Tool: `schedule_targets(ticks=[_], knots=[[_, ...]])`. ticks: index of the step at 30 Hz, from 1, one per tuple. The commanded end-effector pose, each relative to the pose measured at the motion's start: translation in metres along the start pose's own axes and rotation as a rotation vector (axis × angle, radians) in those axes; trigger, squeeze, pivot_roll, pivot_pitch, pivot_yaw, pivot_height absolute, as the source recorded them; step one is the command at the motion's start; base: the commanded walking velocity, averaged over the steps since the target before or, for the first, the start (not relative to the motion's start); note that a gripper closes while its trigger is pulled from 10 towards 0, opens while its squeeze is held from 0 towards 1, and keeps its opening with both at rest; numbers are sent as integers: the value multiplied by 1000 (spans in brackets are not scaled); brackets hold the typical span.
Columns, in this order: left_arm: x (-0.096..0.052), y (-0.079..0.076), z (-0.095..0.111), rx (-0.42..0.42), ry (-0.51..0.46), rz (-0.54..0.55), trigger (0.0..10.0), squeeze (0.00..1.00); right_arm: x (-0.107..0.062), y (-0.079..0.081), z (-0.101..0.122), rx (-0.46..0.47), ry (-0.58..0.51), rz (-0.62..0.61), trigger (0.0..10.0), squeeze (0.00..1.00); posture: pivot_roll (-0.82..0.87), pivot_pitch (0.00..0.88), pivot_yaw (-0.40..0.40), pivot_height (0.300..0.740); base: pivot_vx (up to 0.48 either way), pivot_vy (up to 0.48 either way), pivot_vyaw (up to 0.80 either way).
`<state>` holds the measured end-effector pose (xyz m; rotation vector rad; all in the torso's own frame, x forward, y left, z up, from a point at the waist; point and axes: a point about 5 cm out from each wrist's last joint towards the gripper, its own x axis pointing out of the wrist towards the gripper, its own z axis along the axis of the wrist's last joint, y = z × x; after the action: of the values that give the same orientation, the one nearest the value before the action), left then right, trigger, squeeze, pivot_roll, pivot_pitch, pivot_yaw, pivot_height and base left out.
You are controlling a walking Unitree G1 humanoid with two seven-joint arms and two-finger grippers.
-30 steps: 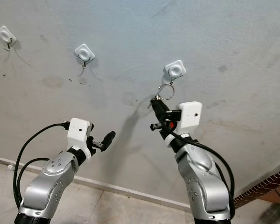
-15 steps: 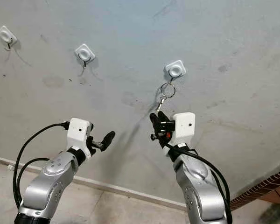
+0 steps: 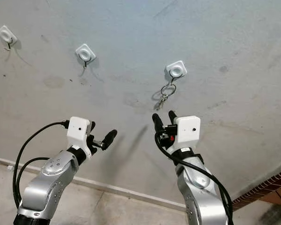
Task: Hang keys on a hook
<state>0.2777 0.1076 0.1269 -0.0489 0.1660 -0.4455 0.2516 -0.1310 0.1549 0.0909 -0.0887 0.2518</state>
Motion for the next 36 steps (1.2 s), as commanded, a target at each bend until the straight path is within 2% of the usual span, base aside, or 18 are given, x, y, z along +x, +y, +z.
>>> schedule_targets(ticks=[1,7,10,12,17,22,26,32,36], knots=[[-1,-5,9,18,-36,-34,10000,0,-3,0,5,-9,-12,-12,10000,1000,113,0,-99,740,0,0,0],[-9,-2,15,26,-55,-50,10000,0,-18,-2,2,28,35,-67,10000,1000,107,0,-101,740,0,0,0],[-10,0,11,19,-36,-34,10000,0,-19,-1,2,39,32,-72,10000,1000,102,0,-95,740,0,0,0],[-9,2,9,3,-30,-2,10000,0,-18,2,3,49,19,-78,10000,1000,102,0,-95,740,0,0,0],[-5,-5,10,-10,-35,-13,10000,0,-13,3,7,61,6,-80,10000,1000,99,0,-101,740,0,0,0],[-4,-4,10,-19,-33,-4,10000,0,-12,1,7,70,16,-90,10000,1000,97,0,-106,740,0,0,0],[-3,-3,9,-34,-24,7,10000,0,-10,-3,8,70,20,-100,10000,1000,98,0,-107,740,0,0,-691],[-1,-10,5,-58,-9,-29,10000,0,-7,-4,9,70,13,-101,10000,1000,96,0,-113,740,0,0,-317],[-1,-12,6,-28,-13,-41,10000,0,-5,-4,9,70,14,-99,10000,1000,96,0,-113,740,0,0,0]])
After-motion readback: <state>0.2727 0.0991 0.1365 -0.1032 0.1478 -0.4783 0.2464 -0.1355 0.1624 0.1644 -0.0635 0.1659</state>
